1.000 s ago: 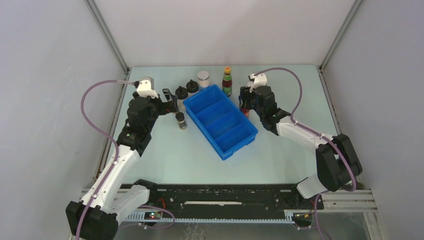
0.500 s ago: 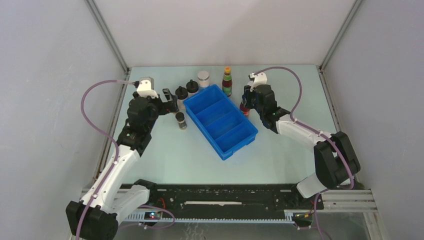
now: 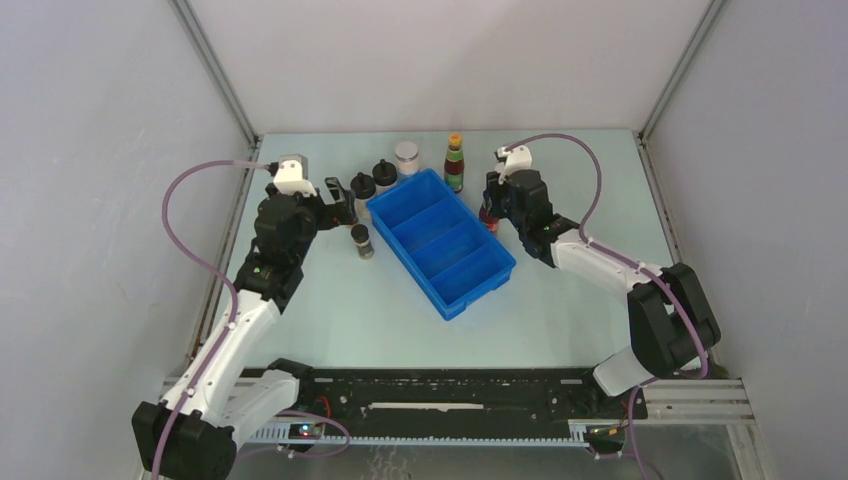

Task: Organize the condiment bottles
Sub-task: Pick up the bottle from the center of the board.

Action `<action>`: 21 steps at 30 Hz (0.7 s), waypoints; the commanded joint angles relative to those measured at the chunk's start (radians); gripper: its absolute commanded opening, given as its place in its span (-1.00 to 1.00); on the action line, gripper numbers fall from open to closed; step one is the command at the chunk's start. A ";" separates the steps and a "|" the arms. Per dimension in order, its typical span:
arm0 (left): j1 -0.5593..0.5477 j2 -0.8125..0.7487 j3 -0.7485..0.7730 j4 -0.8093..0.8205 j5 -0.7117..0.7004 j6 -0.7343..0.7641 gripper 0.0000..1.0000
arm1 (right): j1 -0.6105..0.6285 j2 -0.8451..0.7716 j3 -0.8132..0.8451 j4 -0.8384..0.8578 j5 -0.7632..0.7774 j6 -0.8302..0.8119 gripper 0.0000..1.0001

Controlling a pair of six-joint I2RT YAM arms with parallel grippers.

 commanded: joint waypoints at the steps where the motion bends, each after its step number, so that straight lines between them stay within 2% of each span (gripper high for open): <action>1: 0.005 -0.017 -0.027 0.034 0.010 0.013 0.95 | 0.012 -0.014 0.044 0.004 0.024 -0.022 -0.88; 3: 0.005 -0.019 -0.026 0.034 0.012 0.013 0.95 | 0.014 -0.013 0.043 -0.004 0.035 -0.024 -0.83; 7: 0.005 -0.020 -0.027 0.034 0.012 0.013 0.95 | 0.021 -0.008 0.043 -0.031 0.061 -0.020 -0.37; 14: 0.005 -0.017 -0.027 0.034 0.019 0.013 0.94 | 0.028 -0.005 0.043 -0.053 0.092 -0.007 0.24; 17: 0.005 -0.017 -0.026 0.034 0.019 0.013 0.94 | 0.030 -0.005 0.043 -0.057 0.095 -0.004 0.38; 21: 0.005 -0.016 -0.026 0.034 0.022 0.014 0.94 | 0.028 -0.001 0.043 -0.052 0.095 -0.001 0.40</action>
